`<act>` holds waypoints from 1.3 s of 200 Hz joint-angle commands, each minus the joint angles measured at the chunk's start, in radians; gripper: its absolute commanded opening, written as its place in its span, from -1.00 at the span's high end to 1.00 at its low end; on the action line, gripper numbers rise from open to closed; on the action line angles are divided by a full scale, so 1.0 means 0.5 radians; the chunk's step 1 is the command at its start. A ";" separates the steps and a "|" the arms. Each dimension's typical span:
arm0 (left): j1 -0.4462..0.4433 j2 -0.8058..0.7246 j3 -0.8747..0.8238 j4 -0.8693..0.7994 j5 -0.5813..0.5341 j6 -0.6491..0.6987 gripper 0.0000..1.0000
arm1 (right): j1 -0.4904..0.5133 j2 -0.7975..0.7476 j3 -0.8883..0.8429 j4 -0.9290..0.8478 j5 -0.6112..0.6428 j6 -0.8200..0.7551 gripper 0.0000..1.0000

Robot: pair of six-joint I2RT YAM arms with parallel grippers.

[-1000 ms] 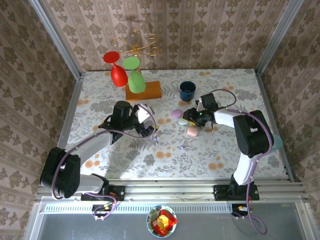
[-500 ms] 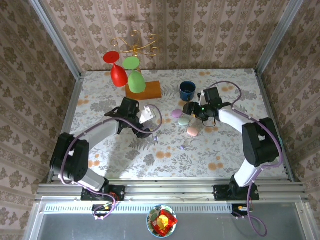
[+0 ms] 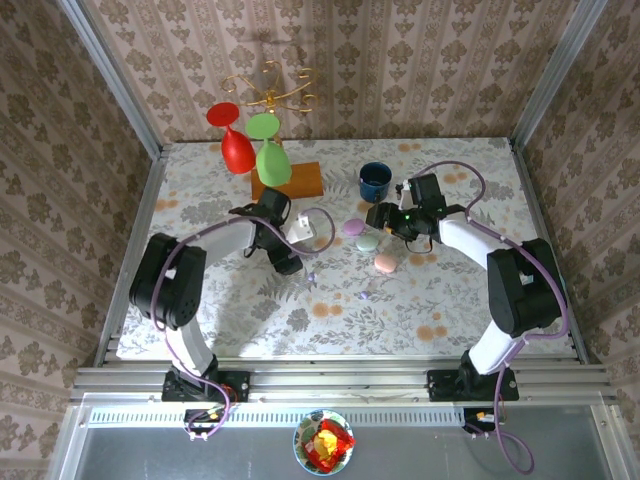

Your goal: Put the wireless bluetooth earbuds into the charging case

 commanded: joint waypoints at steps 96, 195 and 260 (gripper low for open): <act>0.030 -0.042 0.003 -0.074 0.073 0.096 0.27 | -0.001 -0.293 -0.111 -0.112 -0.093 -0.045 -0.45; -0.085 -0.540 -0.203 0.316 0.445 0.016 0.27 | 0.209 -0.263 -0.128 0.101 -0.417 0.134 -0.46; -0.134 -0.799 -0.370 0.468 0.674 -0.006 0.26 | 0.420 -0.091 -0.027 0.320 -0.620 0.250 -0.46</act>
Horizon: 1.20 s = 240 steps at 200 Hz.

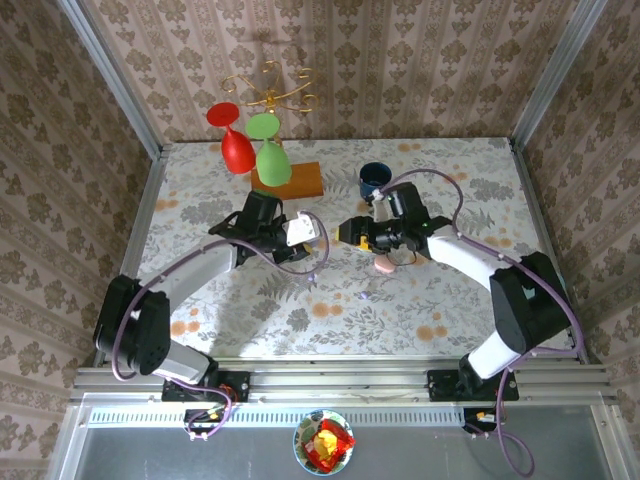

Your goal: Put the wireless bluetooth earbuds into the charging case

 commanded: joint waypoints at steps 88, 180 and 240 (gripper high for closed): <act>-0.044 -0.058 -0.084 0.120 0.231 -0.033 0.24 | 0.186 0.247 0.150 0.360 -0.154 0.255 -0.31; -0.044 -0.038 -0.070 0.201 0.271 -0.094 0.22 | 0.223 0.213 0.128 0.370 -0.172 0.362 0.30; 0.001 -0.157 -0.223 0.475 0.347 -0.234 -0.30 | 0.175 0.097 0.111 0.348 -0.168 0.350 0.67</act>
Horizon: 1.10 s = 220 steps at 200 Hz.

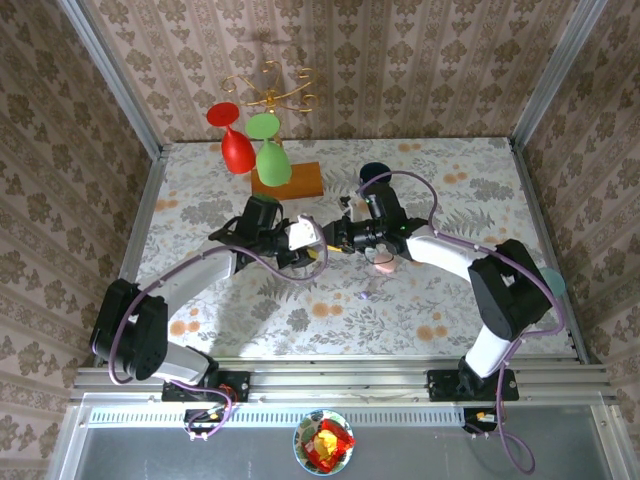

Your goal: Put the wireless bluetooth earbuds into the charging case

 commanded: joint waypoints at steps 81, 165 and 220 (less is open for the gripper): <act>0.209 -0.381 -0.639 1.716 0.589 -0.964 -0.94 | -0.209 -0.458 -0.250 0.567 -0.292 0.544 0.75; 0.309 -0.144 -0.688 2.817 0.937 -1.625 -0.93 | -0.224 -0.386 -0.361 1.849 -0.495 1.593 0.95; 0.292 -0.106 -0.573 2.822 1.090 -1.730 -0.74 | -0.158 -0.253 -0.316 2.240 -0.522 1.844 1.00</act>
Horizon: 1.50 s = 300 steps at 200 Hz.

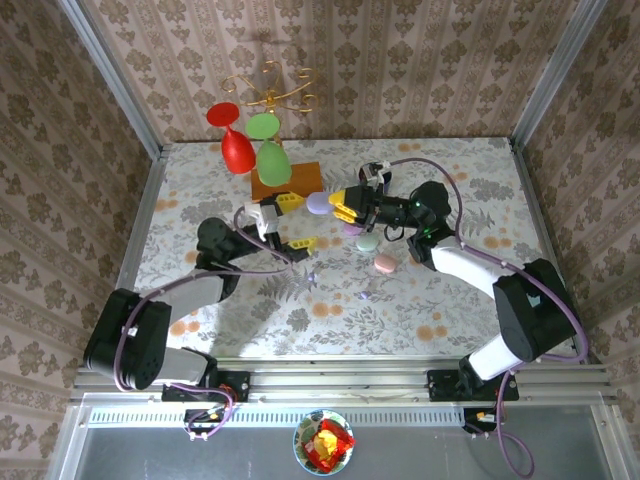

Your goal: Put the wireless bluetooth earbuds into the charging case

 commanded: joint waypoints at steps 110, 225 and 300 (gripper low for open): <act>-0.029 0.068 0.187 0.151 0.209 -0.193 -0.22 | 0.049 0.130 0.052 0.198 -0.103 0.119 1.00; -0.028 0.127 0.186 0.149 0.245 -0.153 -0.04 | 0.049 0.130 0.065 0.198 -0.095 0.155 1.00; -0.032 0.112 0.189 0.149 0.243 -0.166 0.27 | 0.047 0.116 0.062 0.079 -0.102 0.060 0.92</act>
